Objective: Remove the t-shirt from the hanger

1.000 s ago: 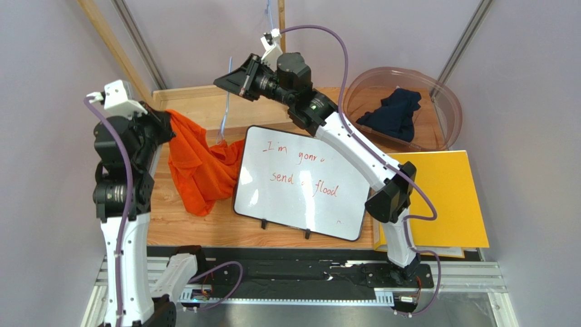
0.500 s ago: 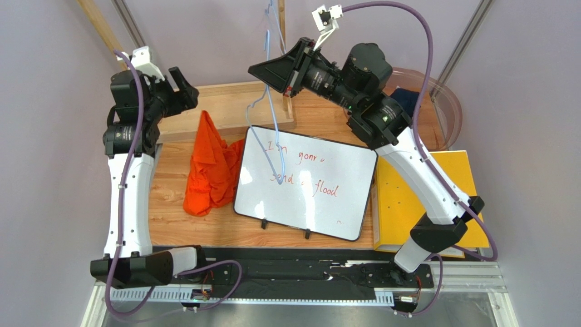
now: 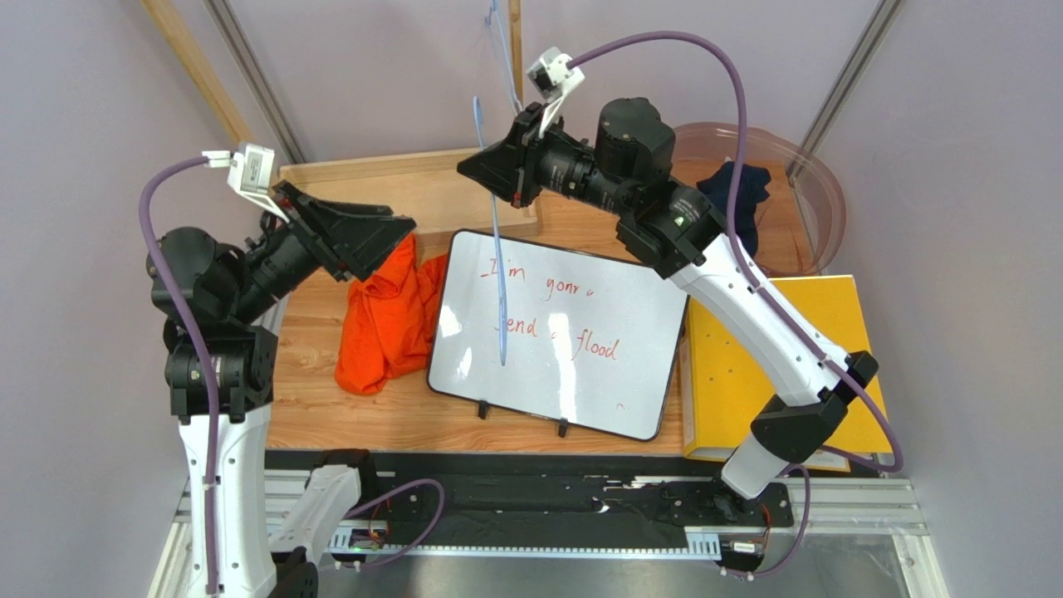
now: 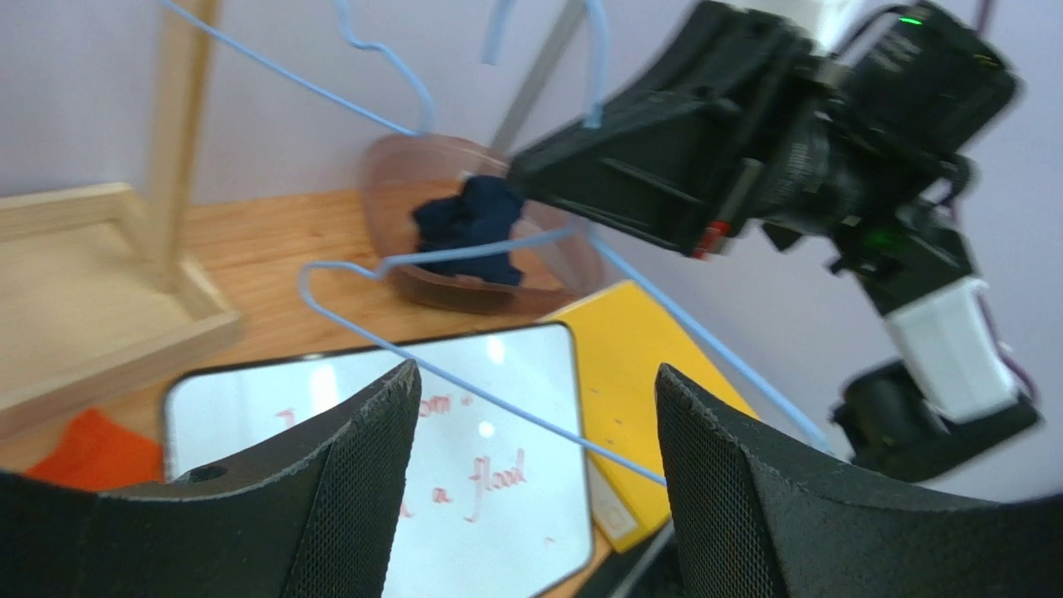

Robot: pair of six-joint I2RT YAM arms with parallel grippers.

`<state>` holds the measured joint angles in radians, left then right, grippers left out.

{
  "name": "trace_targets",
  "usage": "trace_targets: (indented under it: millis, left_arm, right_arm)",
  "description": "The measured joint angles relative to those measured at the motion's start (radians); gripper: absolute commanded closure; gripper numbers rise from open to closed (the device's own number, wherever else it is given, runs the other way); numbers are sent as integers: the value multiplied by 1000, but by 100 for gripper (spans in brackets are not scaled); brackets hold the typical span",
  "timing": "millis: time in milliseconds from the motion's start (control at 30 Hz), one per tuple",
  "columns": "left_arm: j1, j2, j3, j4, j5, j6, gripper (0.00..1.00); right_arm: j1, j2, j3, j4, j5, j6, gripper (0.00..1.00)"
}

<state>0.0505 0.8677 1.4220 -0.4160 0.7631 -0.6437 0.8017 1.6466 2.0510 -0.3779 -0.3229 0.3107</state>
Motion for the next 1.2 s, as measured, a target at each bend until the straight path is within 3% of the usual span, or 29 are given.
trace_targets:
  millis: [300, 767, 1200]
  left_arm:
    - [-212, -103, -147, 229, 134, -255, 26]
    - [-344, -142, -309, 237, 95, -322, 30]
    - [-413, -105, -341, 309, 24, -341, 47]
  right_arm:
    - [19, -12, -126, 145, 17, -200, 100]
    - [34, 21, -113, 364, 26, -233, 100]
    - [76, 55, -113, 375, 30, -242, 100]
